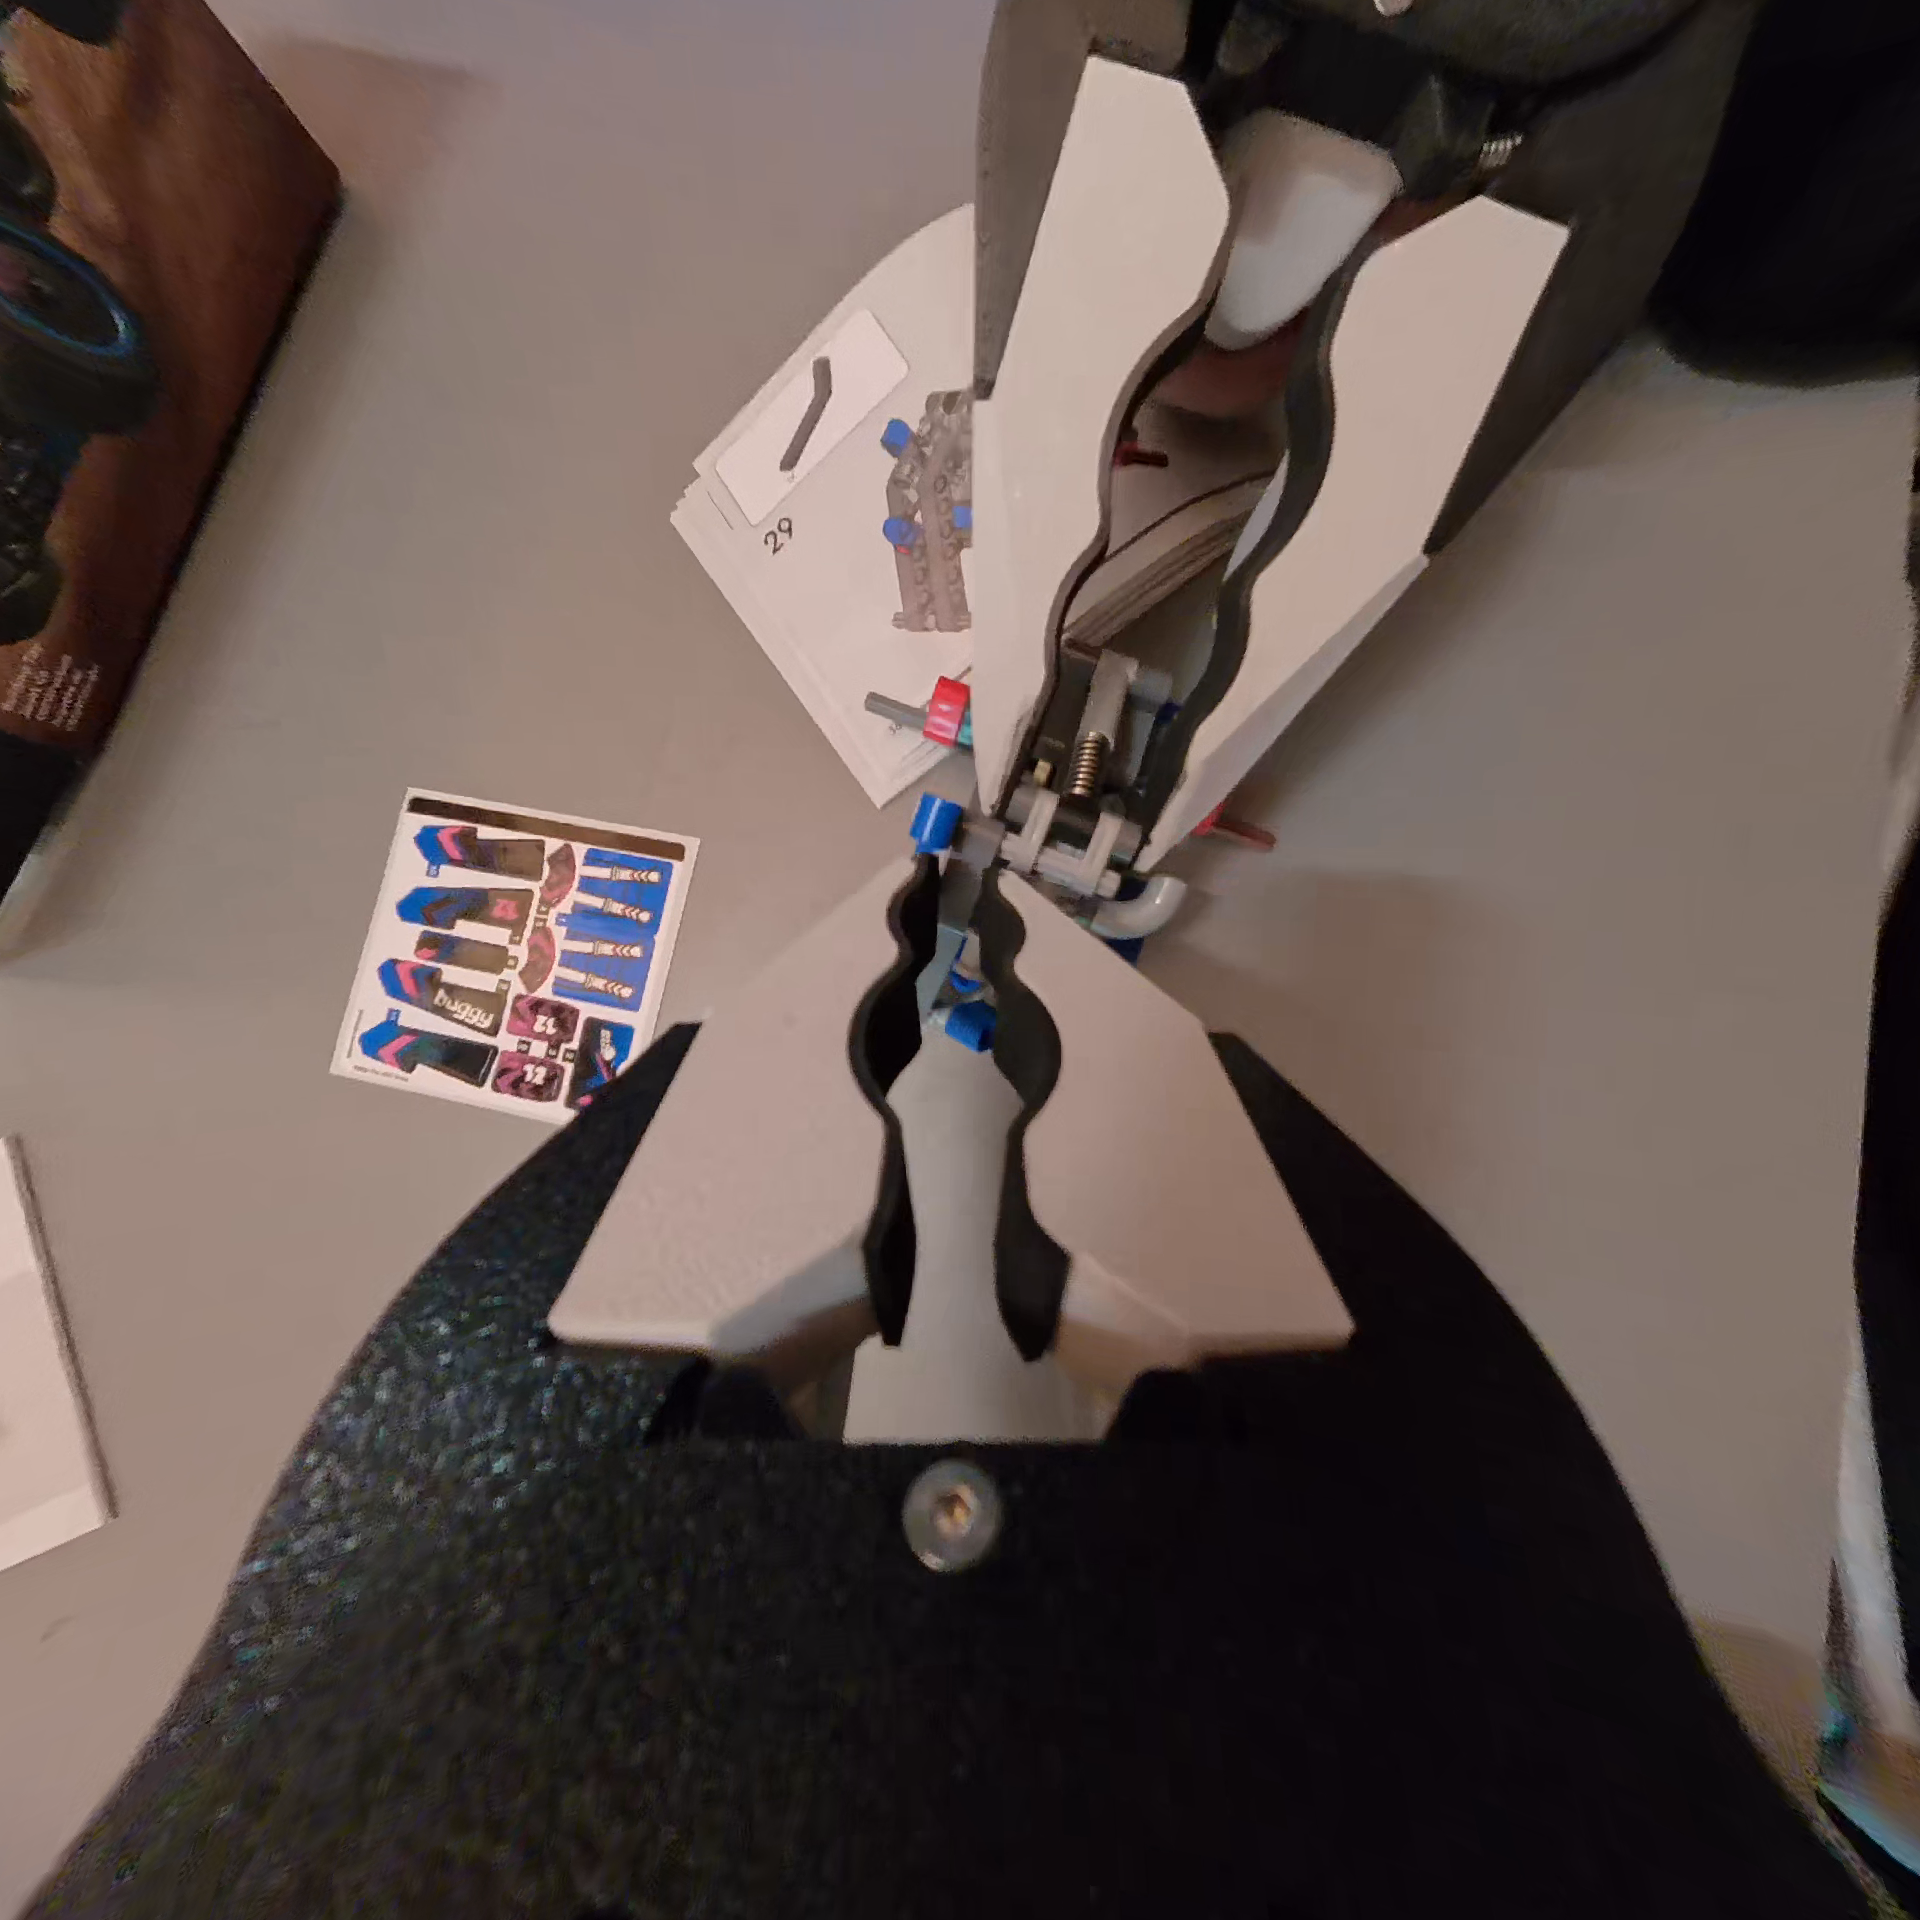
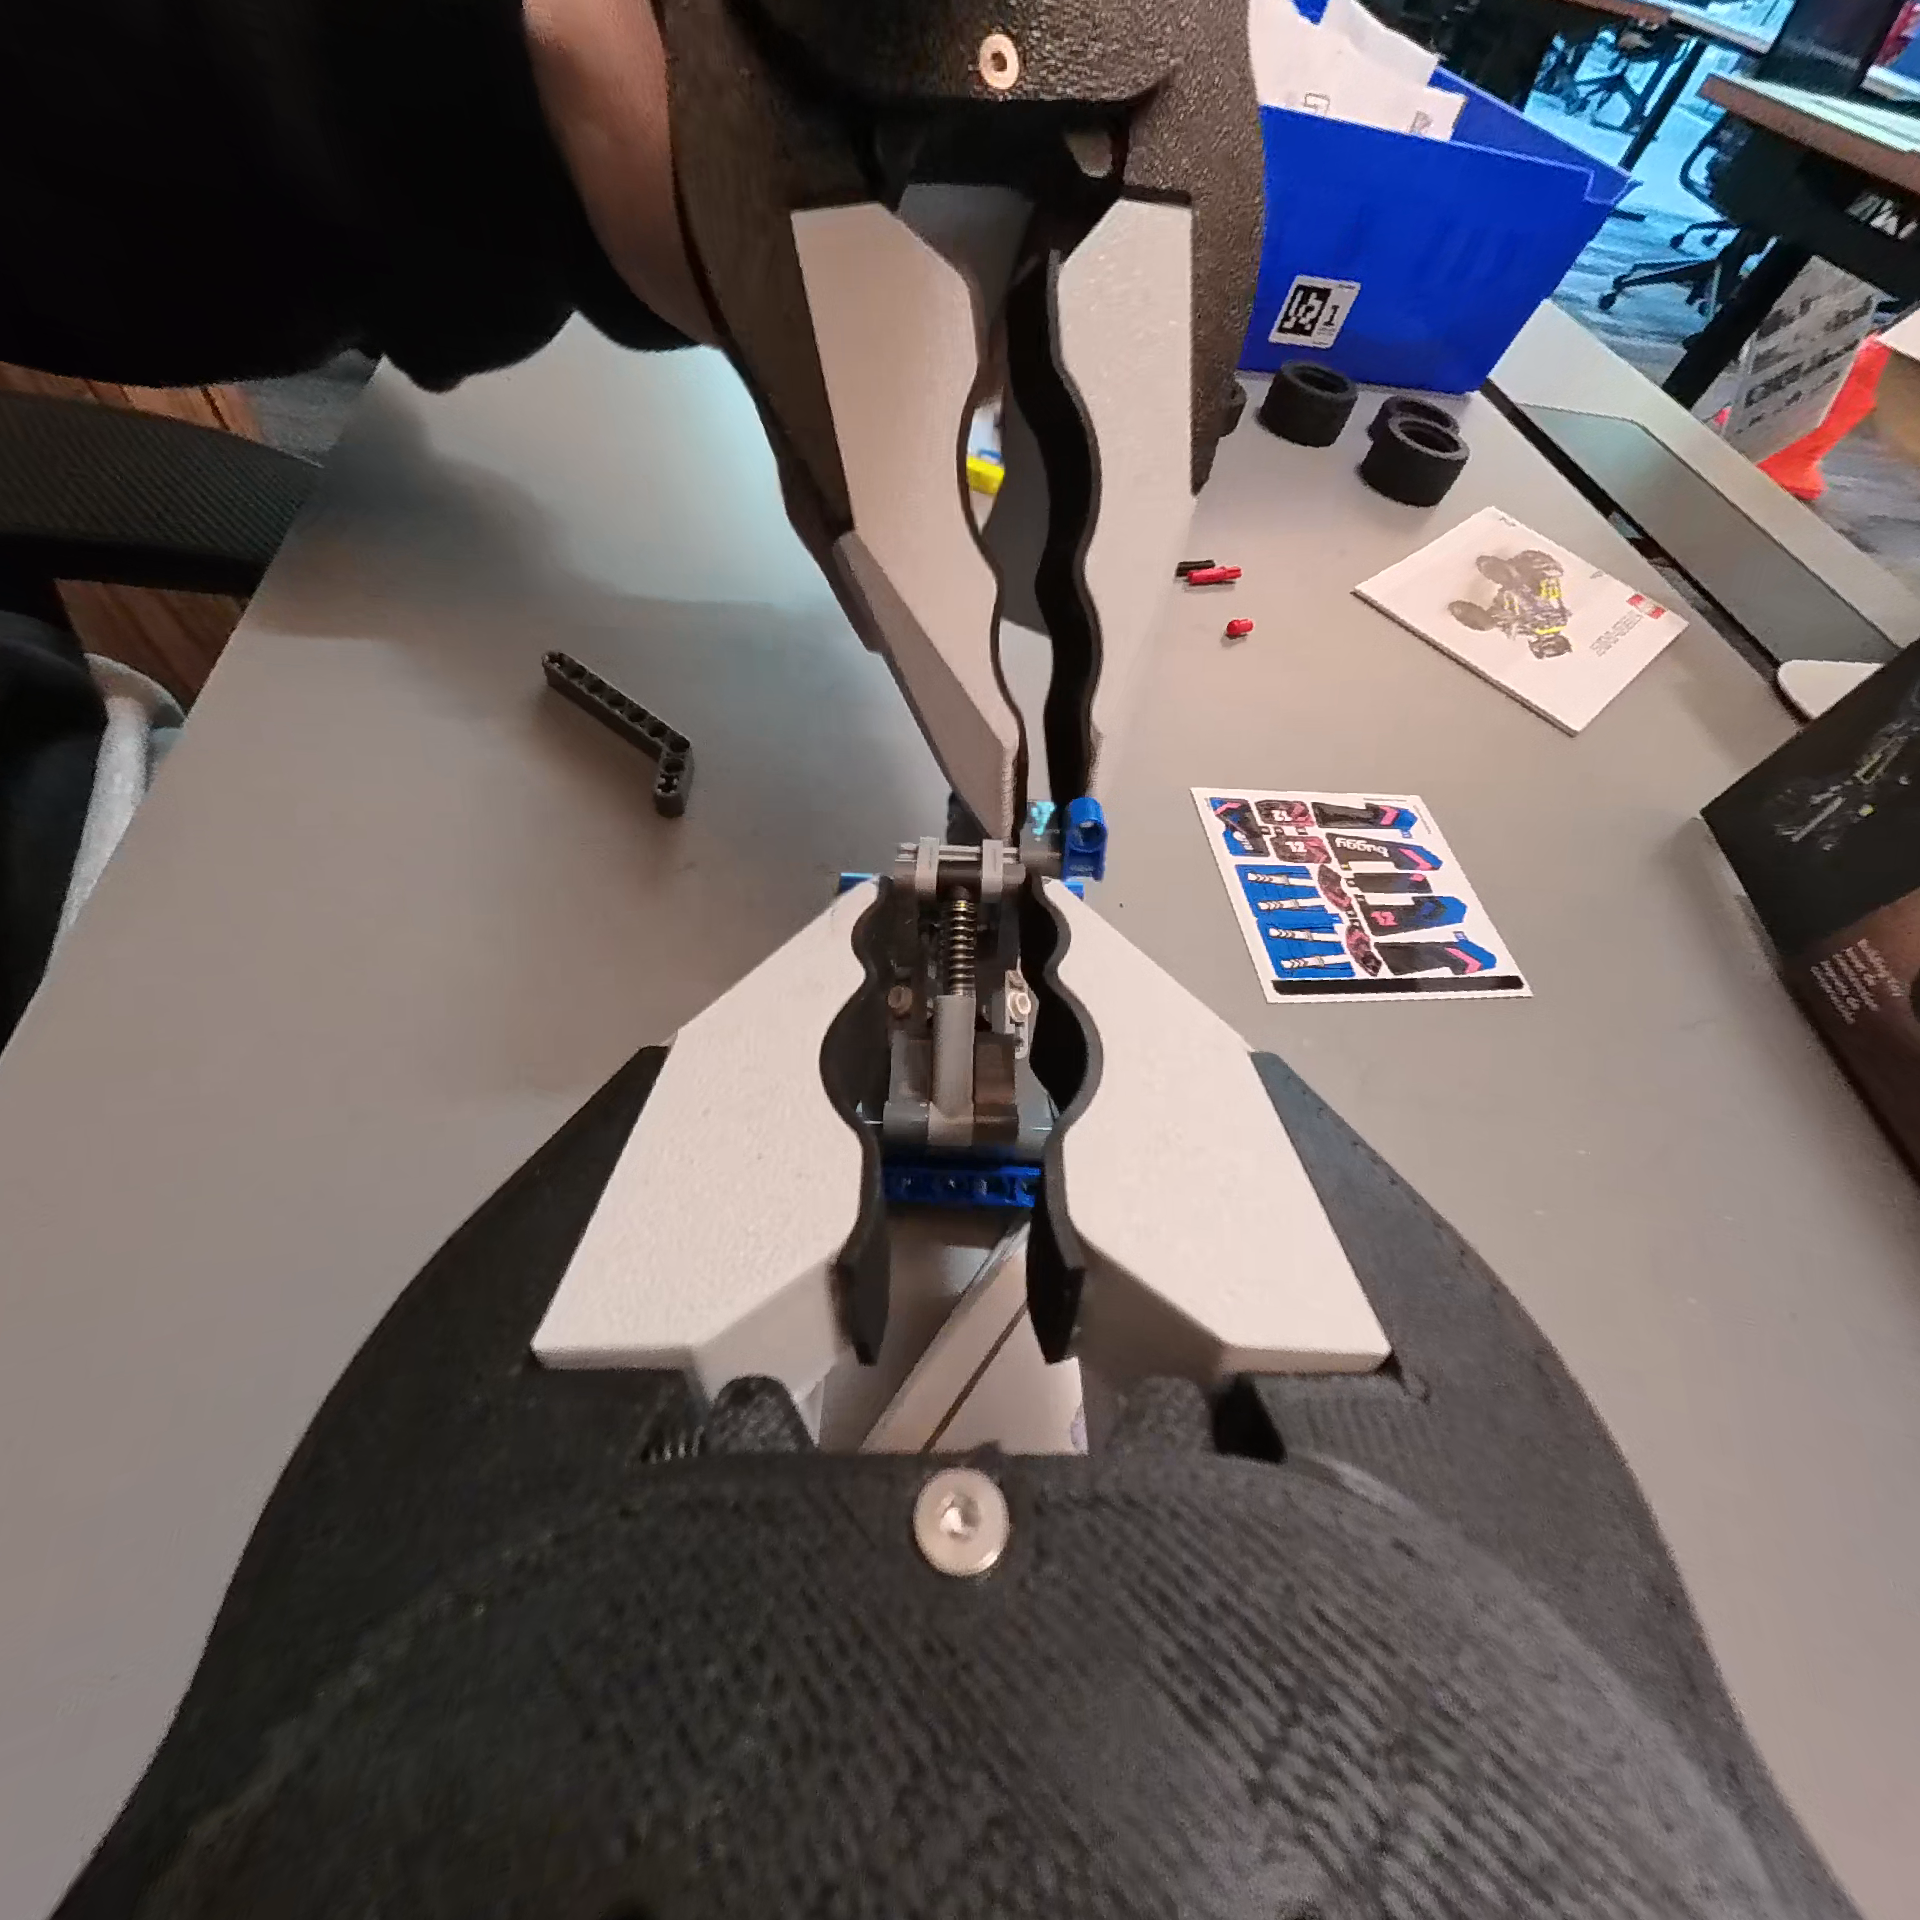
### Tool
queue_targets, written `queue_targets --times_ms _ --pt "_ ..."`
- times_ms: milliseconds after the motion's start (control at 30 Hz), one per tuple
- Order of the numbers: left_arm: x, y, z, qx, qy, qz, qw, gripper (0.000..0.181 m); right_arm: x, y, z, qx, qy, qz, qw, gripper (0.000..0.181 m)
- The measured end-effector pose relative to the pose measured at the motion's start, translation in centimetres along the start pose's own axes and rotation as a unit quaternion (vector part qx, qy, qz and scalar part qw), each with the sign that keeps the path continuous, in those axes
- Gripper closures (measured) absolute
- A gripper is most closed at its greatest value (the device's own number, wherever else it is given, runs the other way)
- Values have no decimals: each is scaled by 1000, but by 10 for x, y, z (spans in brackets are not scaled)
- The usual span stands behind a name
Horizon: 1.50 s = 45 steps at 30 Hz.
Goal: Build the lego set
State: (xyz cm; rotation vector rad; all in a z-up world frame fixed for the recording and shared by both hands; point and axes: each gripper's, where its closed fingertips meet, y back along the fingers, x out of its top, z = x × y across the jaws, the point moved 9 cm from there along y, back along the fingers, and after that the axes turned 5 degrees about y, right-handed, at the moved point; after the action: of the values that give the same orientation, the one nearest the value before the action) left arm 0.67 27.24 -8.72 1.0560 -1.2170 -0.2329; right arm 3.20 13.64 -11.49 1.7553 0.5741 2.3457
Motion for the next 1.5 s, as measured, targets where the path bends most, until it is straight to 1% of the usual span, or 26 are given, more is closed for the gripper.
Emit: queue_targets --times_ms 67,233,333,400,533,700,833,1000,1100,1167,1233,1333,1367,1500 --pt "1 0 1 9 -8 -4 1000 177 0 -1 0 -3 2 -3 1000 159" --pt "-2 1 -4 -15 43 27 999 177 0 1 1 -4 -5 5 1000 160" --pt "-2 1 -5 -7 47 36 998 177 0 0 1 -10 -1 1 1000 159" --pt "-2 0 -5 -2 45 39 998 177 0 1 2 -10 -5 2 1000 159" --pt "-1 -1 -1 24 12 27 999 177 -1 1 2 -13 -3 -3 1000 159" --pt "-7 0 -5 -10 69 63 996 178 1 0 1 -10 -5 2 1000 159" --pt "-7 -1 -5 -7 75 70 995 178 0 0 1 -11 -6 2 1000 159" --pt "-6 -1 -2 16 51 60 997 177 0 0 1 -15 -4 -2 1000 159" --pt "-8 0 -6 -13 90 82 993 178 1 1 1 -16 -4 2 1000 159" --pt "-10 -1 -6 -17 97 81 992 178 1 0 1 -15 -3 0 1000 159" --pt "-10 -1 -6 -15 92 80 992 177 0 0 1 -12 -3 0 1000 159" --pt "-4 -1 2 36 2 40 999 177 -1 -1 1 -9 -4 -4 1000 159" --pt "-3 0 3 44 -15 32 998 177 0 0 1 -9 -3 -3 1000 159" --pt "-2 0 3 45 -14 33 998 177 0 0 1 -11 -2 -2 1000 159"
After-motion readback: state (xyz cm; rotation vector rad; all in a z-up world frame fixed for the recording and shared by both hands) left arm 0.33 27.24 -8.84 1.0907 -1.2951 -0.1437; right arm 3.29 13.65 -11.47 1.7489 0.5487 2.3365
